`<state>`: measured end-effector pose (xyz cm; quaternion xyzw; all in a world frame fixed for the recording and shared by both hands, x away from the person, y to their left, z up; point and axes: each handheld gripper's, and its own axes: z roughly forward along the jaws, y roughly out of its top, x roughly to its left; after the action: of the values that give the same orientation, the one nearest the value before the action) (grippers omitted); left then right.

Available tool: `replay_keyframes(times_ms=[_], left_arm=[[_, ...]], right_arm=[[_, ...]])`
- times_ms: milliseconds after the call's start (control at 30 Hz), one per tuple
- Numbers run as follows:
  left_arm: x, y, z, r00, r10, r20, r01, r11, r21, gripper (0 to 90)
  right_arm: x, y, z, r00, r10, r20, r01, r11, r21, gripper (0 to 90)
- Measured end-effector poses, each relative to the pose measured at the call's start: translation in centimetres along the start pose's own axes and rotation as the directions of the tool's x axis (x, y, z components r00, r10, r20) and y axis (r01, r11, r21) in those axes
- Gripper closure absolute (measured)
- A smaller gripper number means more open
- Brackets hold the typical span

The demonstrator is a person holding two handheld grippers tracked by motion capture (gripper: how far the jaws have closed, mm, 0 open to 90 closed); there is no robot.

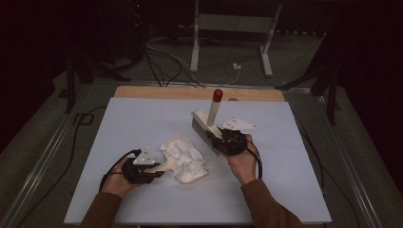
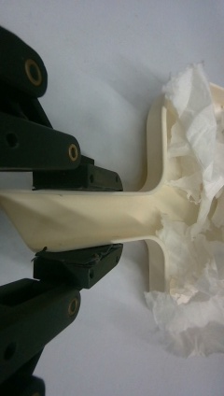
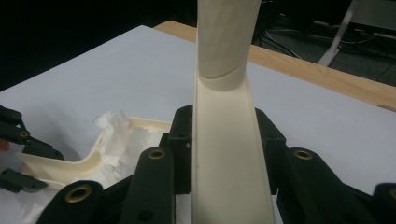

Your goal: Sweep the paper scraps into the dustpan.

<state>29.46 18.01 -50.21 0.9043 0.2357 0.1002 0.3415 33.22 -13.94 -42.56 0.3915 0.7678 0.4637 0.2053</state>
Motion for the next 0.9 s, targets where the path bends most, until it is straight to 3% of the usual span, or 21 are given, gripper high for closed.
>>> replay_keyframes(times_ms=[900], left_arm=[[0.6,-1.2,-1.9,0.9943,-0.073,-0.077,0.069,0.9965,-0.047,66.7]], right_arm=[[-1.5,0.0,-1.3,0.9996,0.001,0.028,-0.001,1.0,-0.001,67.9]])
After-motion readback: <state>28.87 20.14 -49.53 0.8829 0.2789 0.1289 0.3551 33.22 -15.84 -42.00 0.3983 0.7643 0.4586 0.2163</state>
